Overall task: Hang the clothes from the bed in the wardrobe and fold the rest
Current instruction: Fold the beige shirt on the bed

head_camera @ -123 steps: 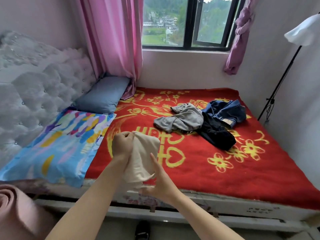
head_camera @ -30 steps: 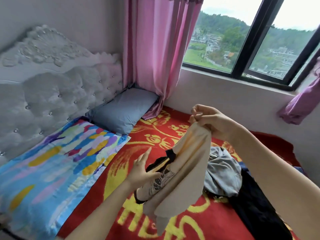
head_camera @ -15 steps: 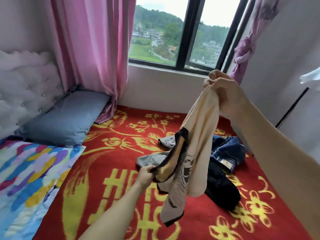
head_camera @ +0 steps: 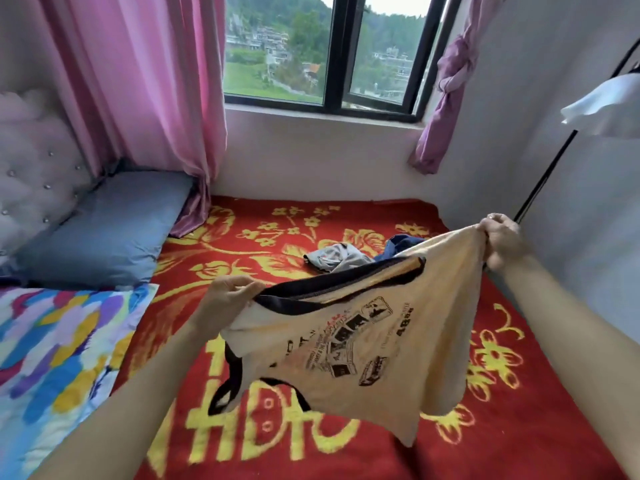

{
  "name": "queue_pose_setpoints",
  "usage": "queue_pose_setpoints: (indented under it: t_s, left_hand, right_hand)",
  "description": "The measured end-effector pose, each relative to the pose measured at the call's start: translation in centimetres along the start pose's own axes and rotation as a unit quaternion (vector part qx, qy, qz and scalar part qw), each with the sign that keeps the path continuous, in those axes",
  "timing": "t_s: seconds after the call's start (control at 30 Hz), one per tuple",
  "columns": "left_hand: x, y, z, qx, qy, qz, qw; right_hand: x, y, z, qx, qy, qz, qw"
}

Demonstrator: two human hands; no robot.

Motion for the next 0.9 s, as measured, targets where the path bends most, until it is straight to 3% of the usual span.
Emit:
queue_pose_setpoints:
  t_s: [0.1, 0.17, 0.23, 0.3, 0.37, 0.43, 0.53, 0.6, 0.67, 0.7, 0.73, 0.8, 0.9]
  left_hand:
    - [1.9, 0.7, -1.0, -0.081, -0.016, 0.049, 0.995]
    - [2.3, 1.3, -1.4, -0.171, -0.132, 0.071, 0.974]
    - [2.5, 1.9, -1.3, -0.218, -0.280, 0.094, 0.930]
    - [3.2, 2.3, -1.3, -0.213, -0.337, 0.116, 0.910]
    - [4.3, 2.7, -1.8, -0.149, -0.305, 0.123, 0.932]
    - [6.4, 2.9, -2.1, -0.083, -0.210, 0.132, 0.965]
    - [10.0, 3.4, -0.2, -0.061, -0.149, 0.151, 0.975]
    - [12.2, 3.7, 2.0, -0.111, -0.183, 0.154, 0.965]
    - [13.8, 4.5, 4.3, -0.187, -0.229, 0.144, 0.944]
    - [14.3, 5.1, 5.4, -0.223, -0.257, 0.139, 0.930]
    - [14.7, 5.7, 6.2, -0.250, -0.284, 0.133, 0.916]
    - [15.2, 7.2, 7.0, -0.268, -0.313, 0.119, 0.903]
    - [14.7, 10.4, 5.6, -0.168, -0.269, 0.080, 0.945]
  right_hand:
    - [1.4, 1.2, -0.9, 0.016, 0.009, -0.003, 1.000]
    - [2.2, 2.2, -1.8, 0.022, 0.021, -0.011, 0.999]
    - [2.8, 3.2, -2.6, 0.034, 0.027, -0.012, 0.999]
    - [3.1, 4.4, -3.4, 0.056, 0.030, -0.008, 0.998]
    - [3.9, 5.7, -4.4, 0.088, 0.046, 0.022, 0.995]
    - [4.7, 7.3, -4.6, 0.097, 0.133, 0.070, 0.984]
    - [4.6, 10.7, -1.6, 0.002, 0.357, 0.034, 0.934]
    - [3.4, 14.9, 3.3, -0.181, 0.327, -0.066, 0.925]
    - [2.4, 20.7, 8.0, -0.386, 0.276, -0.100, 0.874]
    - [2.2, 23.4, 9.6, -0.445, 0.273, -0.111, 0.846]
    - [2.3, 25.3, 10.5, -0.469, 0.265, -0.128, 0.833]
    - [2.3, 27.5, 10.8, -0.444, 0.212, -0.150, 0.858]
    - [2.2, 29.0, 9.6, -0.410, 0.129, -0.116, 0.895]
Point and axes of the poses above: each hand's wrist, its own y-axis away from the middle knuckle, its own z-axis out of the palm, x = y × z, the point moved 5 cm from there along -y, towards the middle knuckle, and after that the axes turned 2 degrees about -x, right-handed, at the moved point
